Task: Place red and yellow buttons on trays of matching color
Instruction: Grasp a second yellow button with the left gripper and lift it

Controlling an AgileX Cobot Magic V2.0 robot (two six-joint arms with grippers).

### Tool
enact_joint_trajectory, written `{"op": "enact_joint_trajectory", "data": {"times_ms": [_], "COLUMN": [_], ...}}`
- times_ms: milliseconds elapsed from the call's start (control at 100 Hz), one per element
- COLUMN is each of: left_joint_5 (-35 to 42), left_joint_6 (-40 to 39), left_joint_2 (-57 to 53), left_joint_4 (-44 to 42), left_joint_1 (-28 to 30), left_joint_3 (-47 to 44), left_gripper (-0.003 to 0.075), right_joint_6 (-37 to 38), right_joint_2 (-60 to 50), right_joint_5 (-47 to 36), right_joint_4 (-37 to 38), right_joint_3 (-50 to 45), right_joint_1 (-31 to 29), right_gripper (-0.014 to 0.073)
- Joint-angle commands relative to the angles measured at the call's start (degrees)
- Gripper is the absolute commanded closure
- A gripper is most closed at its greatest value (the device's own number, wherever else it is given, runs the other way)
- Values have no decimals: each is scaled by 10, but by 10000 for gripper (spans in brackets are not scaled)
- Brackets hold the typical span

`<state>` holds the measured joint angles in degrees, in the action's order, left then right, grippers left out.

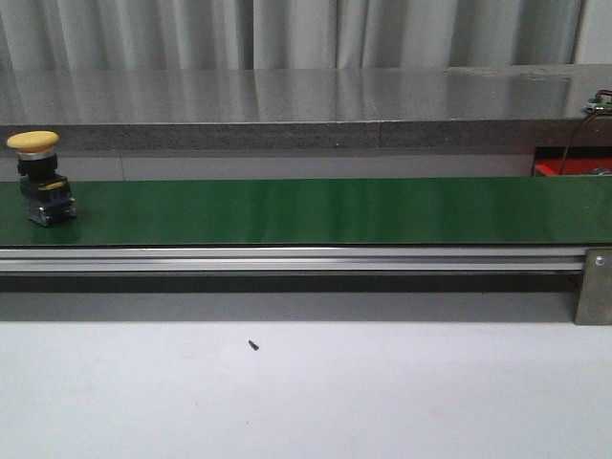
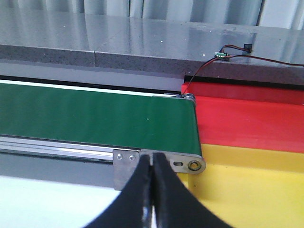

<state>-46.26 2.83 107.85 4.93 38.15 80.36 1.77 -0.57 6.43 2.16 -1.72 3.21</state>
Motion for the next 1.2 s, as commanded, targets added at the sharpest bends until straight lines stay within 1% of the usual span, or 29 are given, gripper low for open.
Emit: {"op": "enact_joint_trajectory", "data": {"times_ms": [0, 320, 660, 940, 1010, 1190], "left_joint_5": [24, 51, 55, 62, 62, 59], "left_joint_6": [-4, -4, -4, -4, -4, -4], "left_joint_2": [-11, 10, 43, 46, 46, 40], "left_joint_4": [-1, -14, -16, -16, -16, -16], "left_joint_1": [-7, -7, -7, -7, -7, -7], "left_joint_3": [28, 34, 34, 34, 34, 34], "left_gripper": [122, 122, 127, 252, 305, 475], "right_joint_6": [-1, -1, -1, -1, -1, -1], "right_joint_2": [-10, -10, -10, -10, -10, -10], "right_joint_5": [-45, -45, -45, -45, -45, -45], "right_joint_4": [5, 5, 5, 5, 5, 5], "right_joint_3": [11, 11, 11, 11, 11, 11], "right_joint_1": [-3, -3, -3, -3, -3, -3], "right_gripper": [661, 661, 661, 661, 661, 661]}}
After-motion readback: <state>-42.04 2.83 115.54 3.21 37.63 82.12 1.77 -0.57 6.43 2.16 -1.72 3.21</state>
